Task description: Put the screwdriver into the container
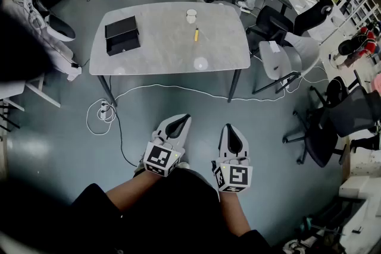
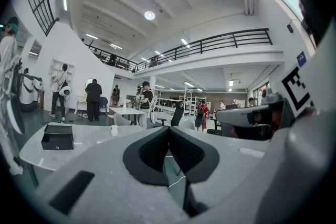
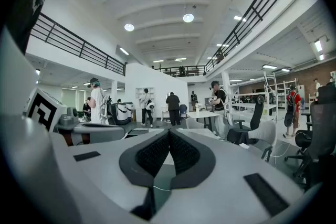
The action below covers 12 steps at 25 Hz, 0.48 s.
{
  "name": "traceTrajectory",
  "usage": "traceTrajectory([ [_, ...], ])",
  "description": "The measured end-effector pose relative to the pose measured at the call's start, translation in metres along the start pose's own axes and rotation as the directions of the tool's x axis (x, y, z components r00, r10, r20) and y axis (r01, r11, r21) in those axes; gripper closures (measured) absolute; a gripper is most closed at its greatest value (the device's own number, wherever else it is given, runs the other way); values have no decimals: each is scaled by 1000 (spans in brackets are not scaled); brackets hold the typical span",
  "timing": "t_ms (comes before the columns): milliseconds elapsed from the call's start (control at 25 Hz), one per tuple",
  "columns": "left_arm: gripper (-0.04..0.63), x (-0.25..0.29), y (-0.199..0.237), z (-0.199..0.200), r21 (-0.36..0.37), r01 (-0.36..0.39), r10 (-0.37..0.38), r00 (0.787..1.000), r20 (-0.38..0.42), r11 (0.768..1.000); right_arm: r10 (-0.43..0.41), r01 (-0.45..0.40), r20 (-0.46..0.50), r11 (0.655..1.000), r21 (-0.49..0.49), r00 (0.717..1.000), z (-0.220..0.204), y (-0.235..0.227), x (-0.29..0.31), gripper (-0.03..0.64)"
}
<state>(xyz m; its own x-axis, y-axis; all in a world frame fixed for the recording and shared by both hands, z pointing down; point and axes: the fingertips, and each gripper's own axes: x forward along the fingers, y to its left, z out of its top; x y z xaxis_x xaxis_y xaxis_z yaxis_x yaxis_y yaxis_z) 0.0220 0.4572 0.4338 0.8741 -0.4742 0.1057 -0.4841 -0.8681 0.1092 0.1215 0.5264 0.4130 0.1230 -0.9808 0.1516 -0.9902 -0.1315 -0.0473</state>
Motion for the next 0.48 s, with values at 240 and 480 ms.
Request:
traceTrajectory([
  [240, 578, 17, 19, 8, 25, -14, 13, 1000, 13, 1000, 23, -24, 26, 999, 30, 999, -4, -24, 26, 606],
  [480, 578, 59, 58, 13, 23, -32, 32, 999, 14, 999, -42, 41, 24, 999, 11, 999, 6, -67, 69, 604],
])
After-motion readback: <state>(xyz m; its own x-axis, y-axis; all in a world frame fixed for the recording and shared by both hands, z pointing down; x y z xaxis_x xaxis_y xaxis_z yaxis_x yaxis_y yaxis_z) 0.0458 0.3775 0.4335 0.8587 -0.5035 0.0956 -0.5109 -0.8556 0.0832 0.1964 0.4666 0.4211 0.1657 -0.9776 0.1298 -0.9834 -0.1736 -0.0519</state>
